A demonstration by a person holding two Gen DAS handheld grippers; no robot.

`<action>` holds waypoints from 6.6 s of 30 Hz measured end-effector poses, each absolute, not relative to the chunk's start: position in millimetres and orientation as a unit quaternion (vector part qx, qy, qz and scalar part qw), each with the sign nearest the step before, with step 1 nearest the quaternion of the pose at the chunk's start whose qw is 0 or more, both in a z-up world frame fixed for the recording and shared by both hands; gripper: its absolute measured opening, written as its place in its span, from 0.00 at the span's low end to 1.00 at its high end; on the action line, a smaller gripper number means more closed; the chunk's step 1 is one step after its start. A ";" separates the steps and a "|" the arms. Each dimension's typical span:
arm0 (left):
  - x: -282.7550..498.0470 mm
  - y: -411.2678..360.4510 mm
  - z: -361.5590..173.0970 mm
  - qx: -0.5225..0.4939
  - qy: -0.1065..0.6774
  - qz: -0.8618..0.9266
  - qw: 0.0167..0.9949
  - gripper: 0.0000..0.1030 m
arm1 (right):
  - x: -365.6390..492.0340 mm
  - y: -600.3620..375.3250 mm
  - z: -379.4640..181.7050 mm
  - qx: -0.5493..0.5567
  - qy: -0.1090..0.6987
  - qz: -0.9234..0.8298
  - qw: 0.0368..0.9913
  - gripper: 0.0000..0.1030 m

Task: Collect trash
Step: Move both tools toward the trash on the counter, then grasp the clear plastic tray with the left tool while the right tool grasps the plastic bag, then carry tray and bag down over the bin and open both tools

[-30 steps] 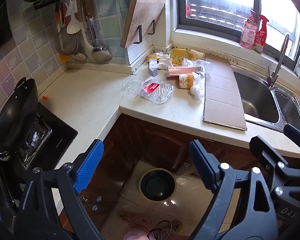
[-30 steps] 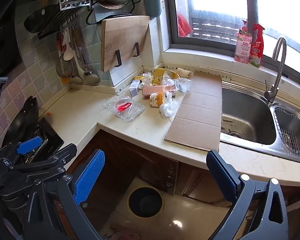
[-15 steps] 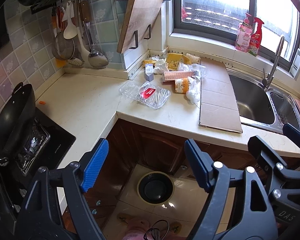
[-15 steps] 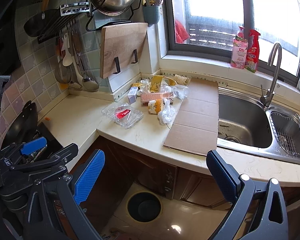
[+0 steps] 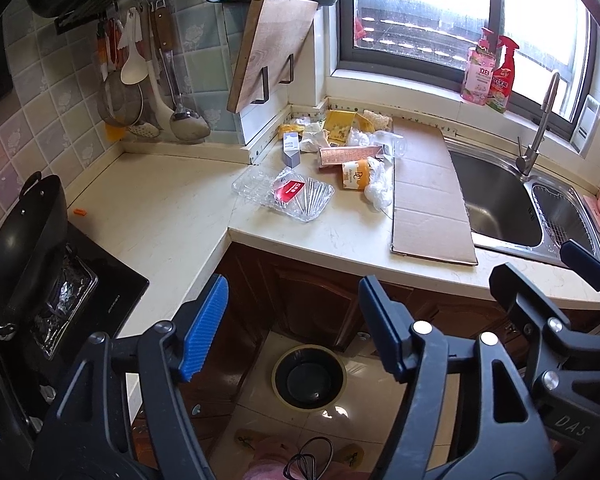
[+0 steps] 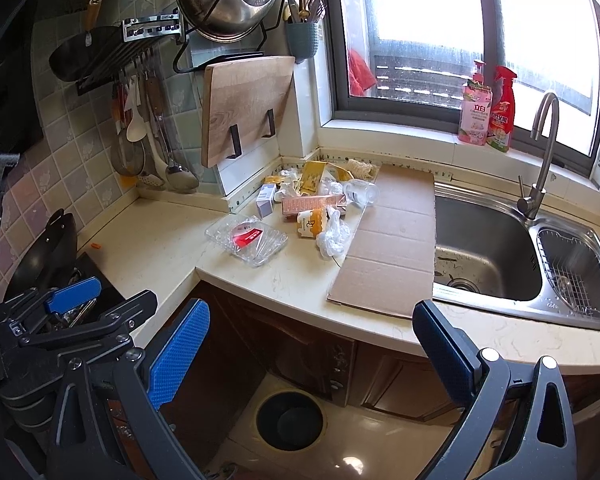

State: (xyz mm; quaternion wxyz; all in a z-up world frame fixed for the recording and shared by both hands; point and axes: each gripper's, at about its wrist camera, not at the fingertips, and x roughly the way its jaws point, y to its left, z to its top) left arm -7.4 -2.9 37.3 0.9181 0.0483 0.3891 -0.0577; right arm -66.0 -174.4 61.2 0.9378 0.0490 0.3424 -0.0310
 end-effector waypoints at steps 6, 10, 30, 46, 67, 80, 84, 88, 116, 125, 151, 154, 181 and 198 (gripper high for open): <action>-6.3 -2.2 40.0 0.047 0.388 -0.055 0.919 0.64 | -65.7 -175.5 63.0 0.047 0.341 -0.029 0.939 1.00; -6.6 -1.7 41.3 0.046 0.388 -0.051 0.919 0.64 | -65.2 -175.1 64.3 0.048 0.340 -0.026 0.939 1.00; -6.2 -5.3 43.9 0.044 0.388 -0.043 0.920 0.64 | -43.2 -183.0 75.6 0.054 0.345 0.005 0.937 1.00; 83.3 7.2 49.6 0.041 0.417 -0.059 0.906 0.64 | 55.1 -172.6 80.9 0.051 0.364 0.003 0.930 1.00; 285.8 48.5 -62.8 0.004 0.518 -0.133 0.845 0.66 | 273.9 -193.4 -39.1 0.107 0.468 -0.010 0.877 0.84; 341.0 74.8 -143.6 -0.107 0.580 -0.123 0.798 0.69 | 353.8 -252.6 -144.3 0.170 0.528 -0.054 0.830 0.67; 350.8 85.5 -150.2 -0.135 0.584 -0.119 0.792 0.69 | 372.7 -244.9 -166.9 0.149 0.552 -0.057 0.818 0.59; 357.9 85.9 -152.6 -0.147 0.587 -0.126 0.786 0.69 | 378.0 -237.5 -182.4 0.135 0.556 -0.060 0.818 0.40; 388.5 105.2 -173.6 -0.242 0.603 -0.065 0.757 0.42 | 307.4 -226.8 -141.2 0.192 0.502 -0.036 0.843 0.33; 393.7 93.4 -178.4 -0.225 0.601 -0.049 0.766 0.10 | 295.0 -223.2 -132.4 0.185 0.500 -0.037 0.845 0.33; 203.3 69.2 -52.7 -0.113 0.471 -0.031 0.874 0.03 | 165.8 -209.9 -60.0 0.169 0.469 0.024 0.866 0.33; 172.0 61.1 -42.1 -0.109 0.454 -0.042 0.884 0.03 | 147.2 -204.5 -51.4 0.167 0.467 0.039 0.868 0.33; 57.1 49.9 -283.9 -0.067 0.444 -0.066 0.891 0.03 | 51.4 -174.6 -288.4 0.216 0.588 0.100 0.773 0.33; 68.5 52.0 -567.2 -0.047 0.476 -0.085 0.874 0.05 | 70.8 -170.0 -613.6 0.185 0.644 0.100 0.736 0.40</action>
